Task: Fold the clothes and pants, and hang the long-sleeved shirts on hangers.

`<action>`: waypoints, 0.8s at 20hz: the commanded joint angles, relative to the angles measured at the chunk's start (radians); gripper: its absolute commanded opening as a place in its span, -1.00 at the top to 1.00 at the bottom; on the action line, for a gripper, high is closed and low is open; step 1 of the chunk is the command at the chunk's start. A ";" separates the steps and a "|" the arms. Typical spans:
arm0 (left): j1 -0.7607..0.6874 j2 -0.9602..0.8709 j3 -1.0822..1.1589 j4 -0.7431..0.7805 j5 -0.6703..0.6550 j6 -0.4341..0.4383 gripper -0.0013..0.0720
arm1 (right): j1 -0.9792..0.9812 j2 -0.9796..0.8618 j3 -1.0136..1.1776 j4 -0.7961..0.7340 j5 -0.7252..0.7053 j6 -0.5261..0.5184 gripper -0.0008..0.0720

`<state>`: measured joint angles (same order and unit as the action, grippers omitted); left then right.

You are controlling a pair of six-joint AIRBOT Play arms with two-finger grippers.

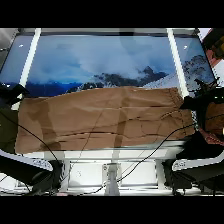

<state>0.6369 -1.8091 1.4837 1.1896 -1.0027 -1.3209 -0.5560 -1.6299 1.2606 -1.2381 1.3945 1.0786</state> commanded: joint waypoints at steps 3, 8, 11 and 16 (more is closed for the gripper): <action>-0.042 -0.022 0.001 -0.016 -0.014 0.101 0.09 | 0.000 0.000 0.001 0.000 0.000 0.006 0.90; -0.135 -0.018 0.004 -0.016 0.085 0.233 0.90 | 0.000 0.000 0.001 0.012 -0.021 0.014 0.90; -0.200 -0.008 0.057 -0.016 0.249 0.233 0.90 | 0.000 0.001 0.001 0.045 -0.087 0.050 0.90; -0.305 -0.007 0.198 -0.012 0.531 0.228 0.91 | 0.000 0.001 0.001 0.061 -0.218 0.142 0.90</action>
<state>0.3878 -1.8179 1.6180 1.1736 -0.6605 -1.0973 -0.5560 -1.6299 1.2606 -1.1873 1.2549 1.1656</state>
